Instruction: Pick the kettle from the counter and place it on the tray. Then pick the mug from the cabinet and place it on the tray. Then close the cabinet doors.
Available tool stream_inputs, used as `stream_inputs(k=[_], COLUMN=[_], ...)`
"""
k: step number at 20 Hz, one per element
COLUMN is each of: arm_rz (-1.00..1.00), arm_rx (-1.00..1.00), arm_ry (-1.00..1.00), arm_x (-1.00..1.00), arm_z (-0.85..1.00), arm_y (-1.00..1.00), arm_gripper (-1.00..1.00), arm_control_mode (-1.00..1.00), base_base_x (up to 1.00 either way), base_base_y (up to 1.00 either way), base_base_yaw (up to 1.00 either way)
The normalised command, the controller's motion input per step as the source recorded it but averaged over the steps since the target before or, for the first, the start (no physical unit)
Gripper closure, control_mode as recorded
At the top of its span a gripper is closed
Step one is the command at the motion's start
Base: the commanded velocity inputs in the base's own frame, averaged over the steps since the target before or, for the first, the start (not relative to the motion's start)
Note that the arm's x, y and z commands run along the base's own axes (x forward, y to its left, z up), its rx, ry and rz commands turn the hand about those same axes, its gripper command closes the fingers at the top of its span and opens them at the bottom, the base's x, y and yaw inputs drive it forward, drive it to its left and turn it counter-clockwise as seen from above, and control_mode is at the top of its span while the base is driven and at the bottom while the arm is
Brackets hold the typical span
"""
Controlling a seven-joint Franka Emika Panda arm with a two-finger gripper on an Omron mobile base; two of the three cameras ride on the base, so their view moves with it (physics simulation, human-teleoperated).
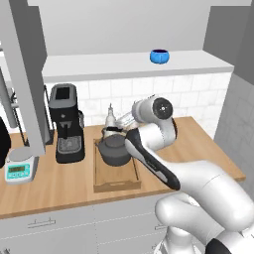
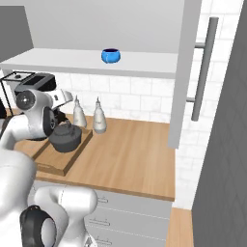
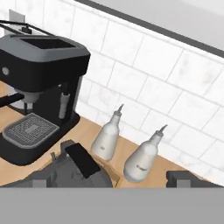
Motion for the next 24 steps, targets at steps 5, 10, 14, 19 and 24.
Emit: stream_inputs(k=[5, 10, 14, 19, 24], arm_rz=[-0.01, -0.04, -0.21, -0.22, -0.1], arm_rx=[0.0, 0.0, 0.0, 0.04, 0.04], arm_ry=[0.0, 0.01, 0.03, 0.12, 0.14], arm_x=[0.0, -0.34, -0.58, -0.24, 0.0], arm_z=[0.0, 0.37, 0.65, 0.73, 0.67], arm_y=[-0.04, -0.32, -0.48, -0.5, -0.56], arm_gripper=[-1.0, -1.0, -1.0, -1.0, -1.0], arm_control_mode=[-1.0, -1.0, -1.0, -1.0, -1.0], base_base_x=[0.0, 0.0, 0.0, 0.0, 0.0], base_base_y=[0.0, 0.0, 0.0, 0.0, 0.0], base_base_yaw=[0.0, 0.0, 0.0, 0.0, 0.0])
